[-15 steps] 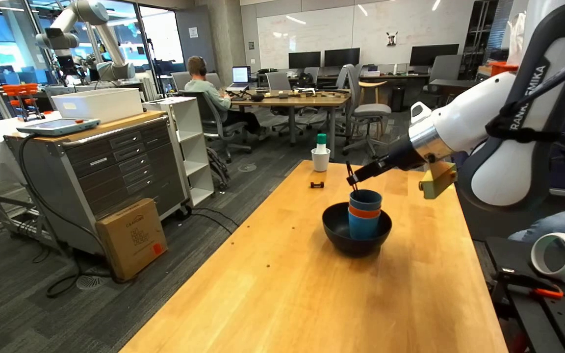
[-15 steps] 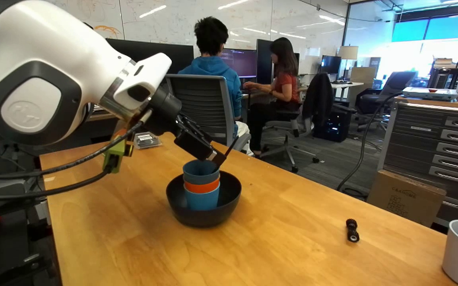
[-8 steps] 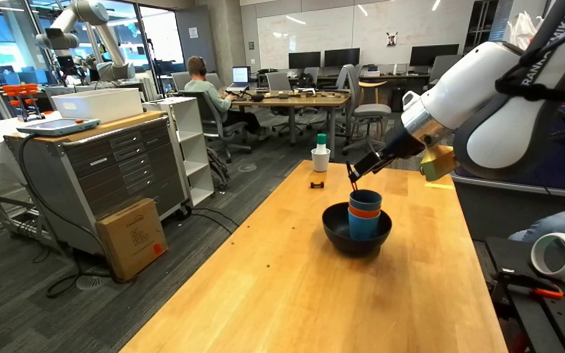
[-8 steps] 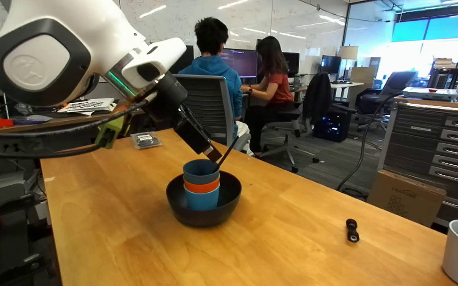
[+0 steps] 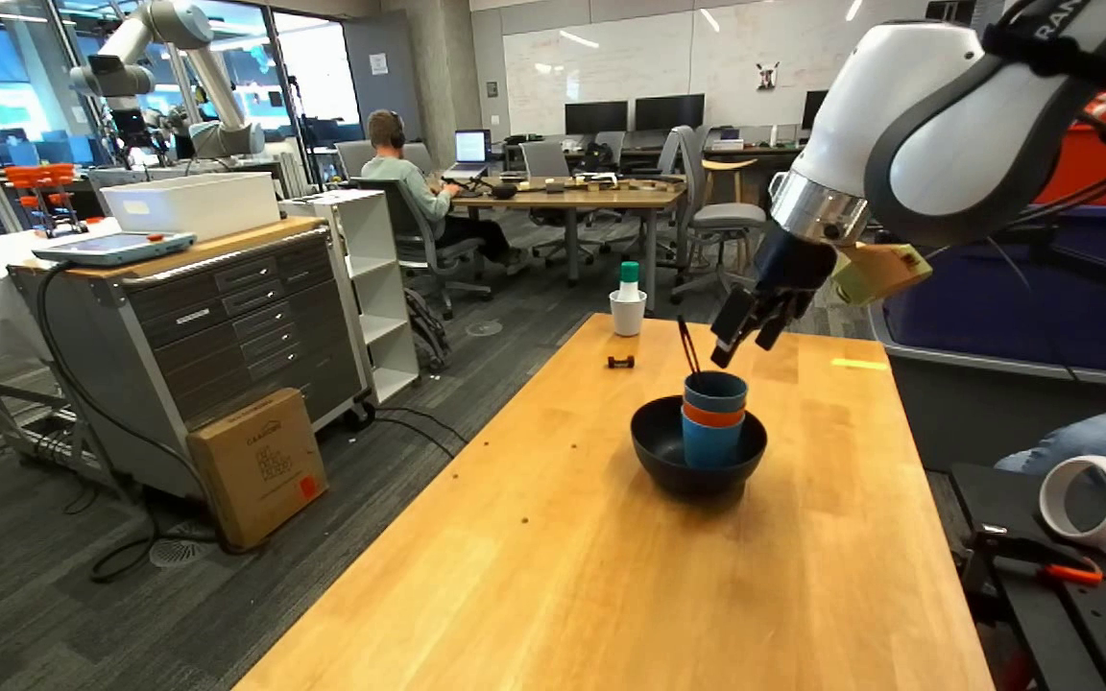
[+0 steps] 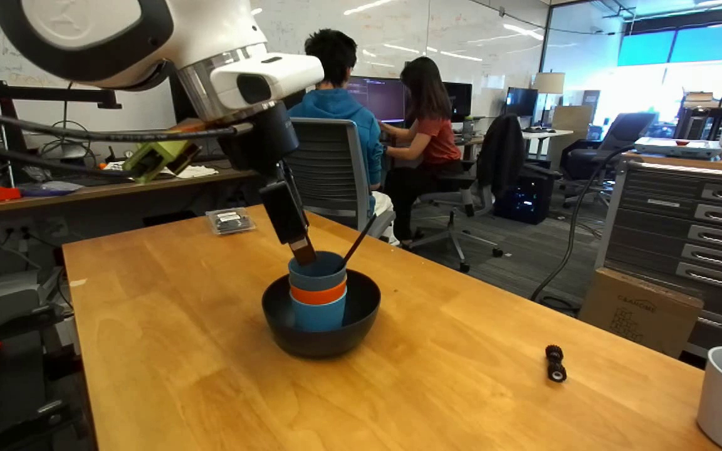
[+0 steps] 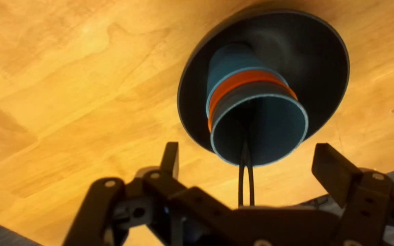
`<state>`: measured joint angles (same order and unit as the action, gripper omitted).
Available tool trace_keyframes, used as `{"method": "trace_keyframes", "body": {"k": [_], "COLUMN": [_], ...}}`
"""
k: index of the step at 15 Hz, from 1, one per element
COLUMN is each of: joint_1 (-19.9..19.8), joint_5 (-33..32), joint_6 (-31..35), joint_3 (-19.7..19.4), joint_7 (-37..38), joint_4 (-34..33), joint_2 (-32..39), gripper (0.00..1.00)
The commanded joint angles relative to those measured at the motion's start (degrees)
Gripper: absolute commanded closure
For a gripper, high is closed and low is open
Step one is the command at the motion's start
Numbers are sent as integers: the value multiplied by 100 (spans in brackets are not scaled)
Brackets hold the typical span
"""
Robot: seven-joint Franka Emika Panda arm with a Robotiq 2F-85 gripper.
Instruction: Stack the cups in the bowl then put the fork in the dark blue cup
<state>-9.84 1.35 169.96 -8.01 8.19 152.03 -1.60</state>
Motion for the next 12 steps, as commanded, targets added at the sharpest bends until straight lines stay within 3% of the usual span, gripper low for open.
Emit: {"method": "trace_keyframes", "body": {"k": [1, 4, 5, 12], "joint_1": [25, 6, 29, 30], "joint_5": [-68, -215, -63, -66], "joint_6": [-1568, -2880, -2222, -2326], "joint_3": [-4, -11, -20, -22], "joint_7": [37, 231, 34, 39], "joint_4": [-354, -841, -514, -542], "joint_2": [-188, -169, -108, -71], "gripper": [0, 0, 0, 0]}}
